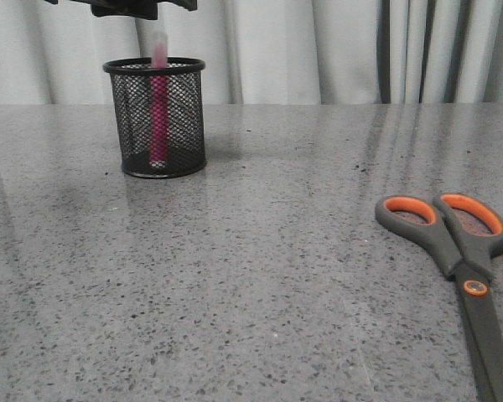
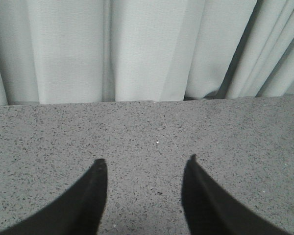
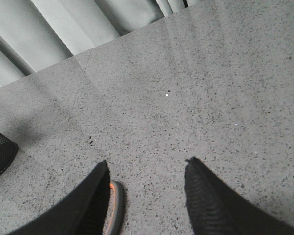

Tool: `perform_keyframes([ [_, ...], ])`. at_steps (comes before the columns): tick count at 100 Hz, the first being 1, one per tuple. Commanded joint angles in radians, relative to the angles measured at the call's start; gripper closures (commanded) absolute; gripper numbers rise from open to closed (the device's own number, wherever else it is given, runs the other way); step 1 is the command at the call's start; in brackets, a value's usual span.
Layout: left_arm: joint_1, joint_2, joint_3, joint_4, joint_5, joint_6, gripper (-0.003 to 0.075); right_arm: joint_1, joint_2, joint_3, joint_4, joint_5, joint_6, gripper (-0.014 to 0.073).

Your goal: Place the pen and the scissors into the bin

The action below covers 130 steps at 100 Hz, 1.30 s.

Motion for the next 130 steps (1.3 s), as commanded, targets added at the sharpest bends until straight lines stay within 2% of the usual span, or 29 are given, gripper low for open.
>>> perform_keyframes([
  [1, -0.008, -0.065, -0.026, 0.013, -0.054, 0.002, 0.0316, 0.002, 0.014, -0.038, -0.003, -0.068, -0.004, 0.0274],
  [15, -0.008, -0.167, -0.026, 0.017, -0.037, 0.002, 0.0325, 0.002, 0.014, -0.062, -0.003, -0.040, -0.029, 0.0277],
  [31, -0.008, -0.349, -0.026, 0.060, 0.064, 0.004, 0.0367, 0.041, 0.070, -0.238, -0.001, 0.142, -0.200, 0.0279],
  [43, -0.008, -0.468, -0.026, 0.126, 0.153, 0.004, 0.0376, 0.102, 0.211, -0.427, -0.001, 0.285, -0.297, 0.0279],
  [60, -0.008, -0.556, -0.026, 0.147, 0.195, 0.004, 0.0375, 0.229, 0.452, -0.619, -0.001, 0.423, -0.318, 0.0279],
  [76, -0.008, -0.597, -0.026, 0.178, 0.235, 0.004, 0.0375, 0.319, 0.629, -0.698, -0.016, 0.545, -0.214, 0.0273],
  [87, -0.008, -0.611, -0.026, 0.185, 0.263, 0.004, 0.0376, 0.324, 0.694, -0.702, -0.016, 0.591, -0.120, 0.0214],
  [99, -0.008, -0.611, -0.026, 0.185, 0.273, 0.004, 0.0375, 0.324, 0.748, -0.702, -0.016, 0.636, -0.074, 0.0157],
  [114, -0.008, -0.611, -0.026, 0.185, 0.273, 0.004, 0.0375, 0.336, 0.807, -0.702, 0.021, 0.697, -0.058, 0.0157],
  [130, -0.008, -0.611, -0.026, 0.181, 0.283, 0.004, 0.0375, 0.387, 0.834, -0.695, 0.015, 0.688, 0.036, 0.0157],
])
